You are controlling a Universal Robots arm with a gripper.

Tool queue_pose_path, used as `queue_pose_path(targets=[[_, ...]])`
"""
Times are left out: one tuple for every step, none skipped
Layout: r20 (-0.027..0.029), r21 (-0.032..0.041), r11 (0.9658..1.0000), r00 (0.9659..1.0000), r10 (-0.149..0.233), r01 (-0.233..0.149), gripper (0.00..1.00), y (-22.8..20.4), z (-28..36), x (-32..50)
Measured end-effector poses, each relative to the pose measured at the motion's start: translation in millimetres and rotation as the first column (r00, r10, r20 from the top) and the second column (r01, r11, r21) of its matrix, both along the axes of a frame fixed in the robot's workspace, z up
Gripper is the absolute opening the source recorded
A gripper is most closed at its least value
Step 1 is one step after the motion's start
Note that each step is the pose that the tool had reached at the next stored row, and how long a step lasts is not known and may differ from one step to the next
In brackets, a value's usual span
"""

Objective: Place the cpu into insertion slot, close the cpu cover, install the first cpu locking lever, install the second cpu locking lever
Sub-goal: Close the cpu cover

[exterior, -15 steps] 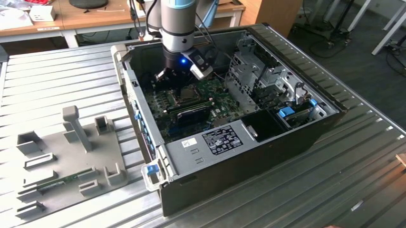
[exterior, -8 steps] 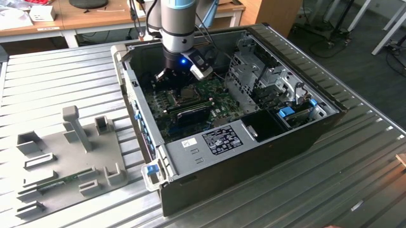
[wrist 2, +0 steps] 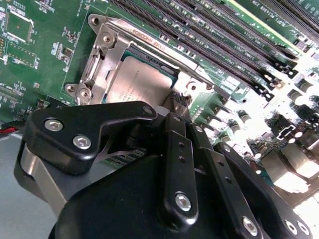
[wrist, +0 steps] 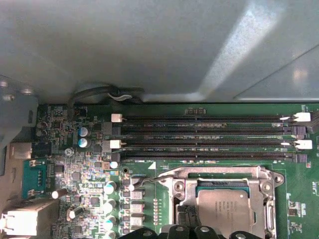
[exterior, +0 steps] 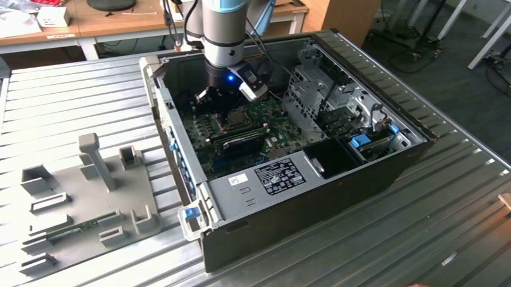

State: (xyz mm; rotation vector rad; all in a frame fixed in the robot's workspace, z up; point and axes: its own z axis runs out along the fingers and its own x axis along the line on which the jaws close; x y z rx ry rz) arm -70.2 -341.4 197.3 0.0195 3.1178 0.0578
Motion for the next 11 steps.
queue_pose_path(targets=[[0.0000,-0.0001,1.0000,1.0000,0.000,0.000,0.10,0.0,0.0,0.0],[-0.0001,-0.0002,1.0000,1.0000,0.000,0.000,0.10,0.0,0.0,0.0],[-0.0002,-0.0003,1.0000,1.0000,0.000,0.000,0.10,0.0,-0.4,0.0],[-0.0006,-0.0008,1.0000,1.0000,0.000,0.000,0.10,-0.2,-0.9,-0.1],[-0.0010,-0.0015,1.0000,1.0000,0.000,0.000,0.10,-0.5,-1.2,-0.3],[-0.0012,-0.0018,1.0000,1.0000,0.000,0.000,0.10,-0.6,-1.3,-0.4],[-0.0013,-0.0020,1.0000,1.0000,0.000,0.000,0.10,-0.8,-1.3,-0.5],[-0.0014,-0.0021,1.0000,1.0000,0.000,0.000,0.10,-0.8,-1.3,-0.6],[-0.0014,-0.0022,1.0000,1.0000,0.000,0.000,0.10,-0.8,-1.3,-0.6],[-0.0015,-0.0023,1.0000,1.0000,0.000,0.000,0.10,-0.8,-1.3,-0.6],[-0.0016,-0.0023,1.0000,1.0000,0.000,0.000,0.10,-0.9,-1.3,-0.6]])
